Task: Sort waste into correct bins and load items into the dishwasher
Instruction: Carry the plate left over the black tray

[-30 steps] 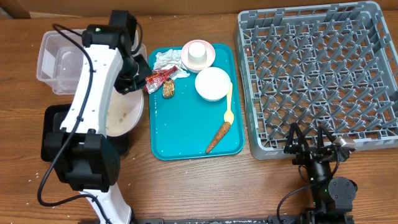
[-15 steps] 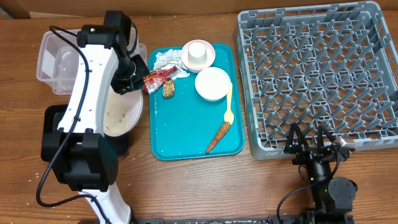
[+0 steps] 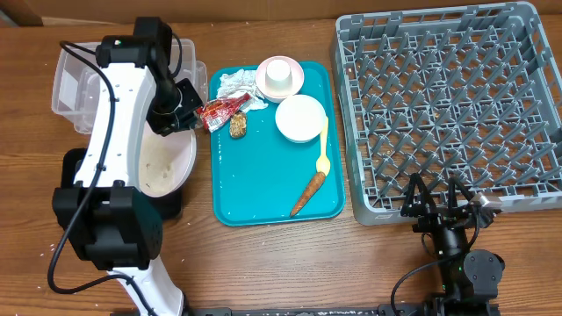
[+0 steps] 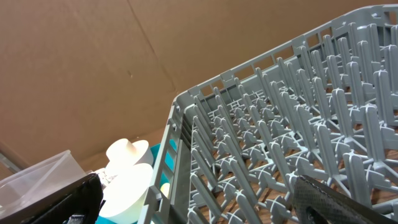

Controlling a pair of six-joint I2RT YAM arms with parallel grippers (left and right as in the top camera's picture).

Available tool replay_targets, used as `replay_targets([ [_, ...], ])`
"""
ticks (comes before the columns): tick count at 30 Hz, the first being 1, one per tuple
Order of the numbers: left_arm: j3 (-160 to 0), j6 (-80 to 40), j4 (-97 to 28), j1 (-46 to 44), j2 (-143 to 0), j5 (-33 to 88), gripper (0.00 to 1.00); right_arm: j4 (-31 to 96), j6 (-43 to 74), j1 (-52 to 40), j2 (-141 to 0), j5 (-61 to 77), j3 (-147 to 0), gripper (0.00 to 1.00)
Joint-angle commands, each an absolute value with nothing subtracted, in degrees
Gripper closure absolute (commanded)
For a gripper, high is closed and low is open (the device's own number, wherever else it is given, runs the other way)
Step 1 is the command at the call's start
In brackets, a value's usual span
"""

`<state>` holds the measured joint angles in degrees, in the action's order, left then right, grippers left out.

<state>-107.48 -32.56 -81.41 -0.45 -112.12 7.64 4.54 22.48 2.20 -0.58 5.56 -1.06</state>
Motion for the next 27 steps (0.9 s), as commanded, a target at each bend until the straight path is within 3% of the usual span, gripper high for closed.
replay_targets([
  [1,-107.4,-29.9,-81.7,0.8,-111.0,11.2,0.95,4.3,22.6,2.2,-0.2,5.2,-0.5,0.00],
  [27,-101.6,-26.3,-78.5,5.9,-111.0,17.0,0.95,4.3,22.6,2.2,-0.2,5.2,-0.5,0.00],
])
